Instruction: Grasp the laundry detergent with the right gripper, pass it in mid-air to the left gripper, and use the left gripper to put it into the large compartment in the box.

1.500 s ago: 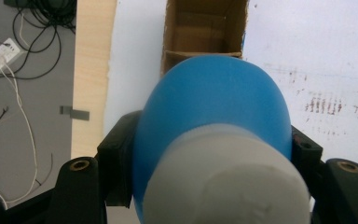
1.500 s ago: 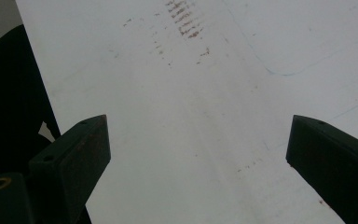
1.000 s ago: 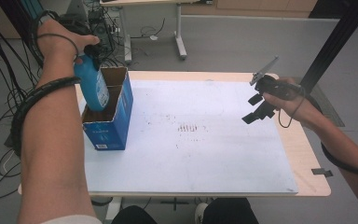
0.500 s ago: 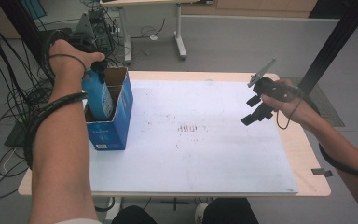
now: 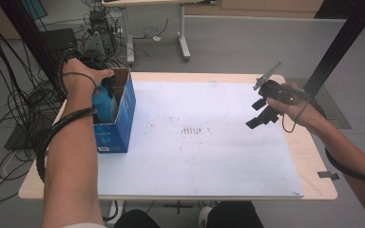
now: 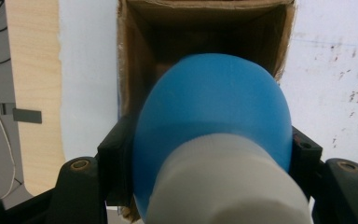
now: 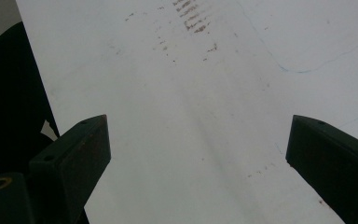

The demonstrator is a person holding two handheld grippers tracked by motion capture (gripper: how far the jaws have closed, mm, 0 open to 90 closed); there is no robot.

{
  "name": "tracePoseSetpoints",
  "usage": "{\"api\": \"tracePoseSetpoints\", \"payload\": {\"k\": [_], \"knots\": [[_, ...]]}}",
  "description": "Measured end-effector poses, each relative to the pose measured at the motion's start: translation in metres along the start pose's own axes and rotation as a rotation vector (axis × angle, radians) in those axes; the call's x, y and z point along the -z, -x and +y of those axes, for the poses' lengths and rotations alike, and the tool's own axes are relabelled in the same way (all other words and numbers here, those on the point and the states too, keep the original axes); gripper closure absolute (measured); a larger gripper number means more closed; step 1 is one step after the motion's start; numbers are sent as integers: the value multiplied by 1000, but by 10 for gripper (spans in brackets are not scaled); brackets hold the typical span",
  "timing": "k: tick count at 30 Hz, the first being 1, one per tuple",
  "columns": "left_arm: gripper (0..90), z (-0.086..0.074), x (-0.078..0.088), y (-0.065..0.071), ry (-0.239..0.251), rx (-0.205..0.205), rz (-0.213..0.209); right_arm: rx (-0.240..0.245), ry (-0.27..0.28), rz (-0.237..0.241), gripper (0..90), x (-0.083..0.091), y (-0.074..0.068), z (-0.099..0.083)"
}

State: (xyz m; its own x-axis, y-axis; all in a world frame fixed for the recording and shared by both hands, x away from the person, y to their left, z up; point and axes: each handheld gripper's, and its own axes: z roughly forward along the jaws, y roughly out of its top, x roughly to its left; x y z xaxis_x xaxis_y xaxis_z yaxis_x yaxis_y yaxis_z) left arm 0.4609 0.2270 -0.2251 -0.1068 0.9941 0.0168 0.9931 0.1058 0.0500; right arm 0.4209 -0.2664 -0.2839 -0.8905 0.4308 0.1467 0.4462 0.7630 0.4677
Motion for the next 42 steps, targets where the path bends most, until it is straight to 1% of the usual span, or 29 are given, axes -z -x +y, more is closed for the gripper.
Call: {"api": "tracePoseSetpoints", "payload": {"k": [6, 8, 15, 19, 25, 28, 30, 32, 34, 38, 42], "knots": [[362, 0, -15, 3, -8, -3, -1, -9, 2, 1, 64, -1, 2, -3], [362, 0, -20, 3, -13, -3, -8, -11, 3, 1, 64, -2, 2, -4], [363, 0, -31, 4, -14, -16, -6, -15, 1, -1, 64, -3, 3, -7], [363, 0, -38, 3, -12, -20, -3, -17, 1, -4, 64, -2, 4, -8], [363, -2, -46, 1, -8, -41, 12, -19, 0, -14, 64, -1, 6, -9], [363, -3, -50, 1, -22, -48, 6, -19, -1, -16, 64, 0, 6, -9], [363, -4, -54, 1, -23, -50, 4, -21, 2, -17, 64, 0, 6, -8], [363, -5, -54, 1, -14, -49, 5, -23, 1, -16, 64, 0, 6, -8], [363, -4, -54, 1, -20, -52, 4, -20, -3, -17, 65, 0, 6, -9], [362, -5, -55, 1, -11, -53, 6, -25, 1, -17, 64, 0, 6, -9], [362, -4, -55, 1, -14, -55, 6, -22, 5, -20, 65, 1, 6, -9]]}}
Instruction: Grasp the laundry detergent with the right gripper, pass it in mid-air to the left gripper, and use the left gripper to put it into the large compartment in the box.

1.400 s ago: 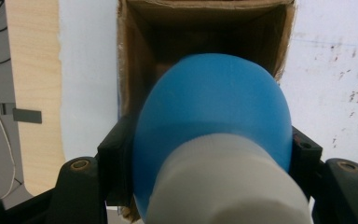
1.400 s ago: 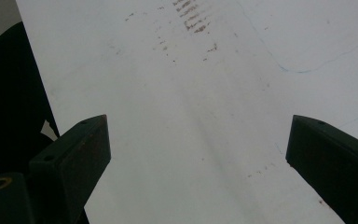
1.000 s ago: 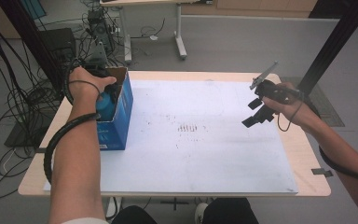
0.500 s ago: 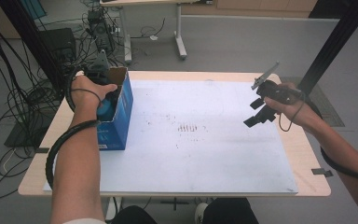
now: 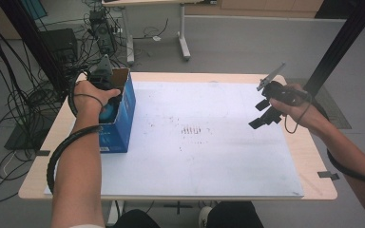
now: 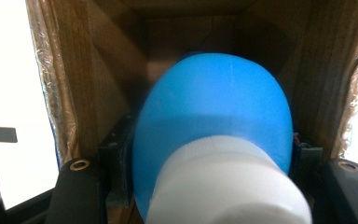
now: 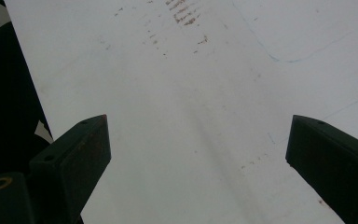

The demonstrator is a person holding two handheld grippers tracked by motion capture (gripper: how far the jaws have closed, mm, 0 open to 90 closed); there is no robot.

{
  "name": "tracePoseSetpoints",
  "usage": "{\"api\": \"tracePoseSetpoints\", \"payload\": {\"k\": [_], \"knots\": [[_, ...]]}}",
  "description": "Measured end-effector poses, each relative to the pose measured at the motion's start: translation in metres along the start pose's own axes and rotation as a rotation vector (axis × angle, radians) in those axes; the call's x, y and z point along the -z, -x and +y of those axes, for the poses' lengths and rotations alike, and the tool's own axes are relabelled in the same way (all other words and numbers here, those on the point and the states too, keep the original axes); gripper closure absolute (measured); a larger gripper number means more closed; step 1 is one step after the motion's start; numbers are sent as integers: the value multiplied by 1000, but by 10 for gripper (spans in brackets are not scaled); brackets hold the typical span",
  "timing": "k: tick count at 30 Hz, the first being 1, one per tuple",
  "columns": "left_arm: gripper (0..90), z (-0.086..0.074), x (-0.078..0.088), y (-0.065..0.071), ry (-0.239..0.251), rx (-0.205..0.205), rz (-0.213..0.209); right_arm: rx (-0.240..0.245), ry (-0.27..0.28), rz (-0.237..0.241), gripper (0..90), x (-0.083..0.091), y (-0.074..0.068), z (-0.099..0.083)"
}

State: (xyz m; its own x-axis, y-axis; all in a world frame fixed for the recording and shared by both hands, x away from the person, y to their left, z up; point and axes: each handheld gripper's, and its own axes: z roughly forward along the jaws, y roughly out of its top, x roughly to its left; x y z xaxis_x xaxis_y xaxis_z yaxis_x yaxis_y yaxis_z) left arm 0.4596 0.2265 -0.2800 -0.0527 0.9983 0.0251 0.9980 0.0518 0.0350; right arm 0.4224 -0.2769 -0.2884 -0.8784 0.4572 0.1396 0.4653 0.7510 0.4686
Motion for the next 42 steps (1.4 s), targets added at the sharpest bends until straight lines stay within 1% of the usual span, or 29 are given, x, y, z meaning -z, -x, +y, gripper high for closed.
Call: {"api": "tracePoseSetpoints", "payload": {"k": [13, 42], "knots": [[360, 0, 0, -2, 5, 10, -4, -8, -1, 1, 64, -1, 0, -2], [359, 3, -1, -1, 11, 9, 0, -10, 6, -8, 64, 4, 1, -2]]}}
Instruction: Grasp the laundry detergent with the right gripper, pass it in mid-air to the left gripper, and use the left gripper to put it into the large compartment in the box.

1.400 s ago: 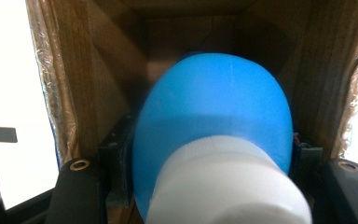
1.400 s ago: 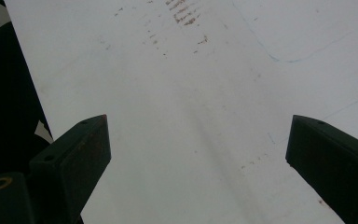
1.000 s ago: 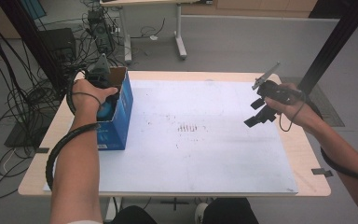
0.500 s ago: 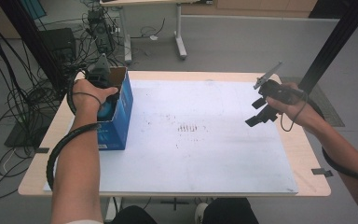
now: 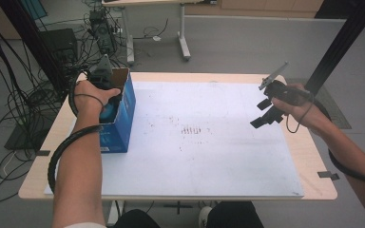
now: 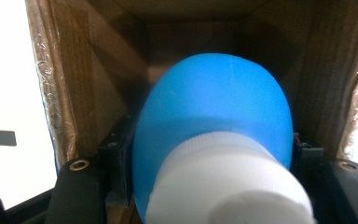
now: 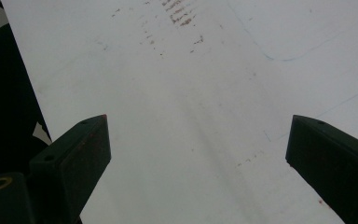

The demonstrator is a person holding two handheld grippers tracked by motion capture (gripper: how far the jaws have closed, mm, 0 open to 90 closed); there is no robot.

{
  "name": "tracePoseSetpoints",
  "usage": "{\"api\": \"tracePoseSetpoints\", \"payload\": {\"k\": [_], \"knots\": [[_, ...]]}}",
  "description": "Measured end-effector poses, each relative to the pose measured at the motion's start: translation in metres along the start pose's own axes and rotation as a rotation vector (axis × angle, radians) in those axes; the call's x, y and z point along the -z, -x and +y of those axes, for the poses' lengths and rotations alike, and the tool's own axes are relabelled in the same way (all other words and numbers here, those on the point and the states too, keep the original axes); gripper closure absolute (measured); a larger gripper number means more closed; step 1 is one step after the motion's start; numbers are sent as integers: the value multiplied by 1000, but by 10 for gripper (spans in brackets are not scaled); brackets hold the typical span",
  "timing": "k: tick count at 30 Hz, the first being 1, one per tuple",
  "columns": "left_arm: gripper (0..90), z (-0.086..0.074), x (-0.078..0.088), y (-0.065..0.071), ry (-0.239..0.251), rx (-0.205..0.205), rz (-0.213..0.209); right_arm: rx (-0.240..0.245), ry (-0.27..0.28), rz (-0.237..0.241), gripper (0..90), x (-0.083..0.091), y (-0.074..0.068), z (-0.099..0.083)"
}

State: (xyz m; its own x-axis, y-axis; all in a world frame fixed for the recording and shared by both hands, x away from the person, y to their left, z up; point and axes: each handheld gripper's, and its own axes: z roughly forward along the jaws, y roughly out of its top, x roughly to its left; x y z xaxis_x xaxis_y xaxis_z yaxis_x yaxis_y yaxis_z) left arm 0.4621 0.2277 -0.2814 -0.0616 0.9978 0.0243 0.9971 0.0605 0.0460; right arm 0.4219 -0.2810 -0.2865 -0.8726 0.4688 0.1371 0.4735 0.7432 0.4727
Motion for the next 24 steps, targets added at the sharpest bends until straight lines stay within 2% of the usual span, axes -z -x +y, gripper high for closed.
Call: {"api": "tracePoseSetpoints", "payload": {"k": [24], "knots": [[356, 0, 0, 0, 7, 7, 2, -1, 7, -2, 65, 2, 1, -2]]}}
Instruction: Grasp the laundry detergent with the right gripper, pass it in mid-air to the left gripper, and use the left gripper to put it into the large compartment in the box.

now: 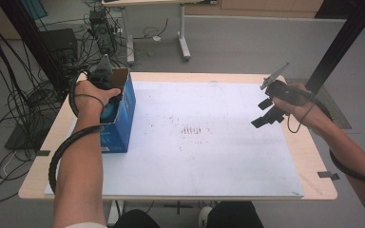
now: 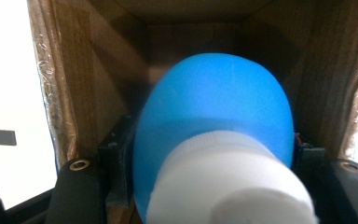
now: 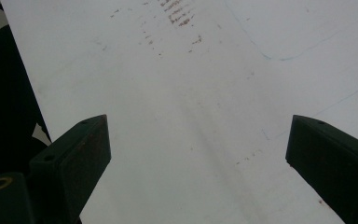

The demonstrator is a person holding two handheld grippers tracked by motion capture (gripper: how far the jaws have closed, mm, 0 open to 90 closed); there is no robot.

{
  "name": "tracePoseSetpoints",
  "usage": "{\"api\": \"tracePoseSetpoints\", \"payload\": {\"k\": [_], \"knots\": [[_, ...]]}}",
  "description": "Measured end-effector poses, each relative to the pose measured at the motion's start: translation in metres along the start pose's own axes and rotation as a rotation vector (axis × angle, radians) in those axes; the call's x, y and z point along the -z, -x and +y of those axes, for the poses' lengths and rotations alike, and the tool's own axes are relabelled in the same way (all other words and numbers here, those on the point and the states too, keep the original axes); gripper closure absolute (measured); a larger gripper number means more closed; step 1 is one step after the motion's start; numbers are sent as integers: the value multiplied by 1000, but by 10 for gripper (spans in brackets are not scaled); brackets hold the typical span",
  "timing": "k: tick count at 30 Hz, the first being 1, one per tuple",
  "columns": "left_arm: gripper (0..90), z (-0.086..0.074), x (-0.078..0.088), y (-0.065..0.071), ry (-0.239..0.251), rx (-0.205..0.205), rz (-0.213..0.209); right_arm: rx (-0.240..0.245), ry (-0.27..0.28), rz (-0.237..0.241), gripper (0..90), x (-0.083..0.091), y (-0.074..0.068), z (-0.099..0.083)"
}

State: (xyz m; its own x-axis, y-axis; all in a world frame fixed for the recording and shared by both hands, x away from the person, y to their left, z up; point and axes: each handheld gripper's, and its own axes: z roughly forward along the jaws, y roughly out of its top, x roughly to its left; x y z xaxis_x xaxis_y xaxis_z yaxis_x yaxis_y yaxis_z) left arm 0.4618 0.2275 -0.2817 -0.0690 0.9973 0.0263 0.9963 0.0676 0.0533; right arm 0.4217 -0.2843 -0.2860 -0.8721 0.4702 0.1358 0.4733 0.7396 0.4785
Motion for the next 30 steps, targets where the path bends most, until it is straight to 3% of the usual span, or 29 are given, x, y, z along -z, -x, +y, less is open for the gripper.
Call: {"api": "tracePoseSetpoints", "payload": {"k": [30], "knots": [[353, 0, 0, 0, 3, 1, 0, 2, 0, -3, 64, 3, -1, 1]]}}
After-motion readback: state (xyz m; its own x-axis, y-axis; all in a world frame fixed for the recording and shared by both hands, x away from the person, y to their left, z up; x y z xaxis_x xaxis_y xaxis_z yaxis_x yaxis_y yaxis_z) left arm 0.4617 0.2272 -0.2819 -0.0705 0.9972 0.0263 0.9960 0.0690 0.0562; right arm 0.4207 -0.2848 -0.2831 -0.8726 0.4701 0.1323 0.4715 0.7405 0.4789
